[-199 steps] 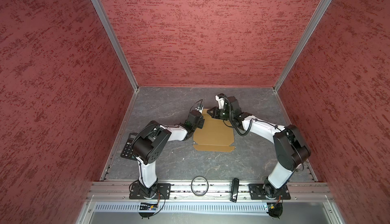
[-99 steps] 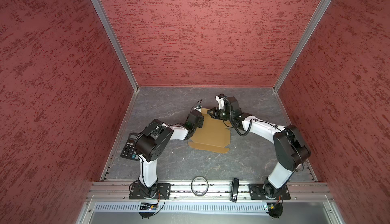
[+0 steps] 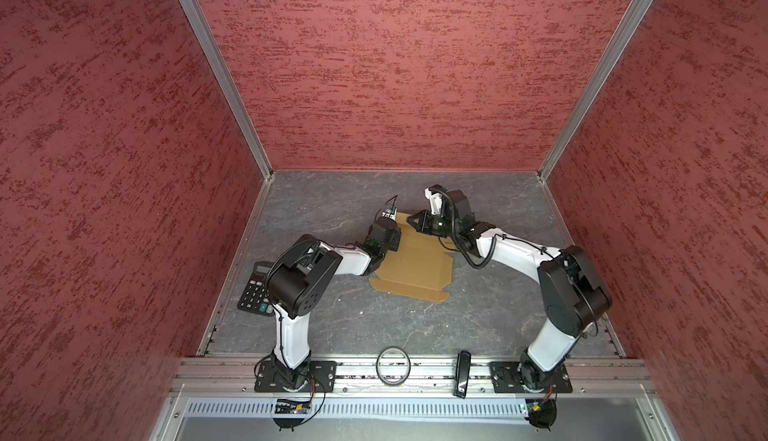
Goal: Fold the paper box
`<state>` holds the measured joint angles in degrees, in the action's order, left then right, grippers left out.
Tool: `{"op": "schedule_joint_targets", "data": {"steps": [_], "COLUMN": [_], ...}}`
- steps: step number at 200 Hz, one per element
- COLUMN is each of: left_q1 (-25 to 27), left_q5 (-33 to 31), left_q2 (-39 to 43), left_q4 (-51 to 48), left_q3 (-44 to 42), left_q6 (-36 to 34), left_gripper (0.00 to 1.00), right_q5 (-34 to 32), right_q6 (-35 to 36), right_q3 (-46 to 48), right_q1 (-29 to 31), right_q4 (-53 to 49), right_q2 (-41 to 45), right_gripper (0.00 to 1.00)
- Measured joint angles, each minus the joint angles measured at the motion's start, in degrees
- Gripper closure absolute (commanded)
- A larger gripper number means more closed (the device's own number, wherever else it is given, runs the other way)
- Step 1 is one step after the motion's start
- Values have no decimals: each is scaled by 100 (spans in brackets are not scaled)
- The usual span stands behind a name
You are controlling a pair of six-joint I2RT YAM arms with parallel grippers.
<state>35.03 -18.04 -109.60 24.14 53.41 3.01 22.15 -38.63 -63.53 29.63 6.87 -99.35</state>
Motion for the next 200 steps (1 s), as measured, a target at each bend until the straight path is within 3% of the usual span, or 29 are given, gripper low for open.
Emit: {"op": "schedule_joint_targets", "data": {"steps": [200], "left_q1": [-173], "left_q5": [479], "left_q2": [15], "left_q4": [284], "left_q3": [-168], "left_q6": [-24], "left_gripper": [100], "right_q5": [-74], "right_q6": [522], "right_q3": [-745], "right_q1": [20], "right_q4": [221], "right_q2": [-726], "right_gripper": [87]}}
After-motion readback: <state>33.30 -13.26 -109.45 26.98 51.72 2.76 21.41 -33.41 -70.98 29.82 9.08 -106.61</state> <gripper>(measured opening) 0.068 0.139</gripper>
